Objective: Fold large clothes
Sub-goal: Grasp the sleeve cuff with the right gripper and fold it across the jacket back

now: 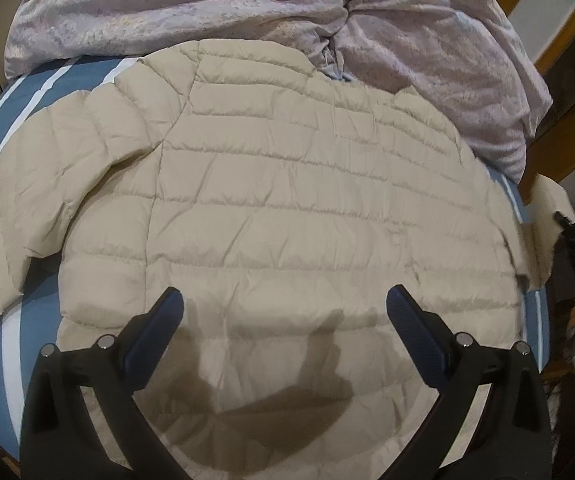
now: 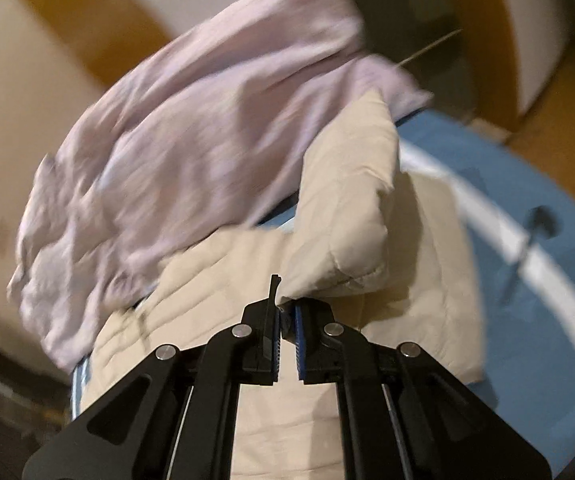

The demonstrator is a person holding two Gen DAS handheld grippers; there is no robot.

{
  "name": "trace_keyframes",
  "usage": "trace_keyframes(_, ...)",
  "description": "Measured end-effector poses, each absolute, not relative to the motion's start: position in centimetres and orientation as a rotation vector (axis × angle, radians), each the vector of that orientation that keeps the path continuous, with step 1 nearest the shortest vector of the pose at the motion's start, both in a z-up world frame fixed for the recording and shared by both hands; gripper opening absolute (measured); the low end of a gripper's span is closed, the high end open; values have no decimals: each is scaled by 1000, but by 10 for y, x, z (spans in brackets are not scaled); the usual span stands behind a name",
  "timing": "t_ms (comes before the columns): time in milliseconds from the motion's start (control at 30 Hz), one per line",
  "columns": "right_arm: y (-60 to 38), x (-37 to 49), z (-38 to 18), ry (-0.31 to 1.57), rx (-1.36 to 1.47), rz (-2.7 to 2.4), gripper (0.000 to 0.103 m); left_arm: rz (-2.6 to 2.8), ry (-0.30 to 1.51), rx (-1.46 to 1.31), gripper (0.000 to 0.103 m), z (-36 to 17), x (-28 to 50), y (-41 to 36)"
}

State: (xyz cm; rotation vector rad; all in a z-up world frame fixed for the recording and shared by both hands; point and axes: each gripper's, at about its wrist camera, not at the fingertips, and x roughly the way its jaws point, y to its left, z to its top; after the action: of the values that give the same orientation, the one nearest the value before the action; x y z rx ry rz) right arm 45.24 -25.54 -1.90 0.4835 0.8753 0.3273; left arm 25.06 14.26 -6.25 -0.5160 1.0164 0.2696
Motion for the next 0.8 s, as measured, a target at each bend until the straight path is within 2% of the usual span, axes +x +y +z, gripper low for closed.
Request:
trace_keyframes(433,-108,420,-72,1092,262,632,6,224,986,-681,97,-66,272,163)
trace_keyframes(800,-52,393,-99,1178,162,759,6,107,964,-748,97,-58,321,153)
